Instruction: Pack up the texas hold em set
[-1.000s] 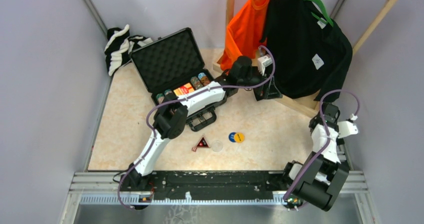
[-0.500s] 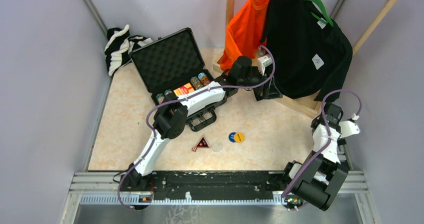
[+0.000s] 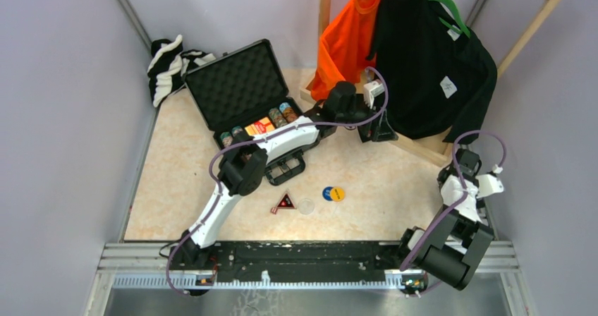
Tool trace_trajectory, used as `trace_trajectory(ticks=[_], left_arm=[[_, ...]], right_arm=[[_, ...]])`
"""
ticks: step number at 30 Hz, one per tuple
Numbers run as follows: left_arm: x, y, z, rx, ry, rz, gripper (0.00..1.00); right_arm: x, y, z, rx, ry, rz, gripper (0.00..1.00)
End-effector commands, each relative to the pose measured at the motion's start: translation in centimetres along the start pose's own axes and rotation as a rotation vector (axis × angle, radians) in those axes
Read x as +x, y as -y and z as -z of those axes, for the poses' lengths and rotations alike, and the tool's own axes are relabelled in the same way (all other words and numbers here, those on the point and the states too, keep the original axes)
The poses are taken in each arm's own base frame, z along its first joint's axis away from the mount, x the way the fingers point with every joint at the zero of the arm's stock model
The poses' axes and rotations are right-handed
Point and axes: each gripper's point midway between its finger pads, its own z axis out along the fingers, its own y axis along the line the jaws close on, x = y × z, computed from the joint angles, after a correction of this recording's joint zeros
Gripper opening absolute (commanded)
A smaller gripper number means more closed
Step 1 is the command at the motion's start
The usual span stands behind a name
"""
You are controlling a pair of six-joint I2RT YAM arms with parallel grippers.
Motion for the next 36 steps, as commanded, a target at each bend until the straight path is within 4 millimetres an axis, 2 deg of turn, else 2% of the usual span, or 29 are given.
trace_trajectory(ticks=[1, 4, 16, 30, 36], left_arm=[[0.0, 0.4, -0.6, 0.020, 0.010, -0.008, 0.98], [0.0, 0.3, -0.6, 0.020, 0.011, -0.007, 0.98], [0.1, 0.3, -0.7, 0.029, 0.009, 0.004, 0.98], [0.4, 0.3, -1.1, 0.046, 0.008, 0.026, 0.98], [0.2, 0.4, -1.1, 0.048, 0.011, 0.025, 0.98]], right_arm=[[-0.4, -0.1, -0.5, -0.001, 0.016, -0.011, 0.69], [0.1, -0.1, -0.8, -0.004, -0.006, -0.018, 0.69], [0.1, 0.7, -0.9, 0.025, 0.001, -0.015, 0.68], [-0.8, 1.2, 0.5, 0.007, 0.053, -0.021, 0.68], [-0.3, 1.5, 0.2, 0.018, 0.035, -0.018, 0.68]])
